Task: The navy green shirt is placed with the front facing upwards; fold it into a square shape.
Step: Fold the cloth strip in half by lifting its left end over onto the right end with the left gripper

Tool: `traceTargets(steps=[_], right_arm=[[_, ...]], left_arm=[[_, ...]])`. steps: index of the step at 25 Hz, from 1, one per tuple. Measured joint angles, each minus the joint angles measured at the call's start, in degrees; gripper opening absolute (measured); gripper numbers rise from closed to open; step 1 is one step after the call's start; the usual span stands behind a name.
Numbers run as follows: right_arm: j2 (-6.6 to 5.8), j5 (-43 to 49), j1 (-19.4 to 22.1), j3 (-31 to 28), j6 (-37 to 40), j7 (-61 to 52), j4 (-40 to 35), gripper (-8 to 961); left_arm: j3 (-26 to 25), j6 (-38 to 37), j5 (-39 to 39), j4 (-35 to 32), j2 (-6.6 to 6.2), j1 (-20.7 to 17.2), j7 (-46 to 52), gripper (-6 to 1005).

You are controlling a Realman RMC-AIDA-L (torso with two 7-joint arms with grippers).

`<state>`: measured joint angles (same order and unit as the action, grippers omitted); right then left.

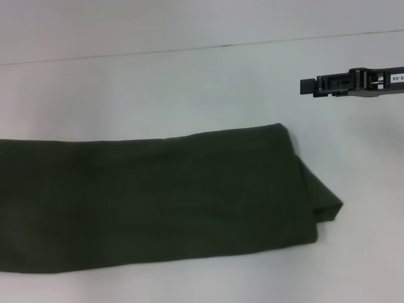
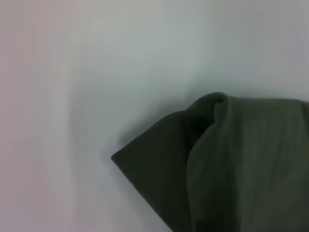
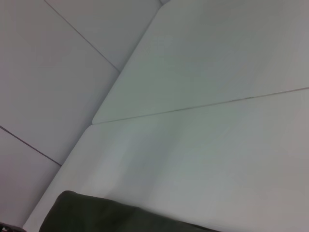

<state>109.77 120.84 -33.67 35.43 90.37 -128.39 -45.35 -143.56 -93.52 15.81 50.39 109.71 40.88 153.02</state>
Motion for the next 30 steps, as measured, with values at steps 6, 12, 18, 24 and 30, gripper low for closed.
traceTargets(steps=[6, 12, 18, 24, 30], right_arm=[[-0.01, 0.0, 0.01, -0.22, -0.03, -0.02, 0.0, 643], [-0.01, 0.07, 0.02, -0.56, -0.1, -0.02, 0.0, 644], [-0.01, 0.23, 0.06, -0.55, -0.35, -0.02, 0.0, 644], [-0.01, 0.27, 0.1, -0.53, -0.53, -0.02, 0.0, 644], [-0.01, 0.28, -0.08, -0.45, -0.58, 0.0, 0.0, 645]], left_arm=[[0.02, 0.21, -2.78, 1.38, -0.75, -0.36, 1.51, 66], [0.1, 0.76, -5.83, 2.5, -0.8, -0.1, 2.61, 65], [-0.1, -0.33, -5.88, 3.89, -0.53, -0.09, 2.45, 65], [-5.08, -9.05, 3.71, 3.91, -1.64, -0.04, -3.32, 65], [-8.22, -17.66, 17.06, 3.24, -2.03, -0.35, -6.43, 65]])
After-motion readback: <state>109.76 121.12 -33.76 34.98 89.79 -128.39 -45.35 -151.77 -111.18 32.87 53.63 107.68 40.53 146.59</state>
